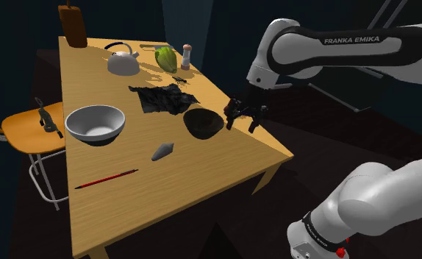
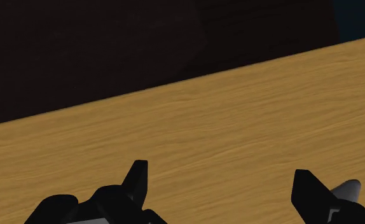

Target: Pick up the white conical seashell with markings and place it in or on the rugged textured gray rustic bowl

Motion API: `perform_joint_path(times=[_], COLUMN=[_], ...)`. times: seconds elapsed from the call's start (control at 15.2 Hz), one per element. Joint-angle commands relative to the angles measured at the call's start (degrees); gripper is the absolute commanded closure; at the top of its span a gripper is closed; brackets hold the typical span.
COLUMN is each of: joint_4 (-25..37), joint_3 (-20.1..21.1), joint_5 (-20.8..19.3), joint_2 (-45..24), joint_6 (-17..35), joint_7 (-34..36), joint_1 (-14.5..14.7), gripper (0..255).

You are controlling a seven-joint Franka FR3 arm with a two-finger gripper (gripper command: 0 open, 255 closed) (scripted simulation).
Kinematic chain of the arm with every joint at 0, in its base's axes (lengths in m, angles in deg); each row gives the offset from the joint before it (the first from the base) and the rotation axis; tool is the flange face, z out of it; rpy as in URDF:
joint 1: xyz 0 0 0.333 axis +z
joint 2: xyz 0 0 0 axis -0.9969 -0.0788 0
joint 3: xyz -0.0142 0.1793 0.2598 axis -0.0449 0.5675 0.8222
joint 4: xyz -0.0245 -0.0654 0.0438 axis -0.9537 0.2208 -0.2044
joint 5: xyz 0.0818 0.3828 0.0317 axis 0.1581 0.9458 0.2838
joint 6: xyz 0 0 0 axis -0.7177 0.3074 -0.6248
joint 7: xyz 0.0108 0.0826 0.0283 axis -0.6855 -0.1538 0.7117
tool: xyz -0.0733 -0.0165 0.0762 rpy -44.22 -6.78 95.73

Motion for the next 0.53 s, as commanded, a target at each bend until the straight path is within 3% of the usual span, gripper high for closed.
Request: perform_joint_path(times=[0.0, 0.46], joint_4=[0.3, 5.3], joint_3=[1.1, 4.4], joint_5=[1.6, 5.7], joint_2=[-3.2, -16.8], joint_6=[3.6, 14.7], joint_7=[1.6, 6.9], joint_1=[0.4, 1.9], gripper=[0, 0])
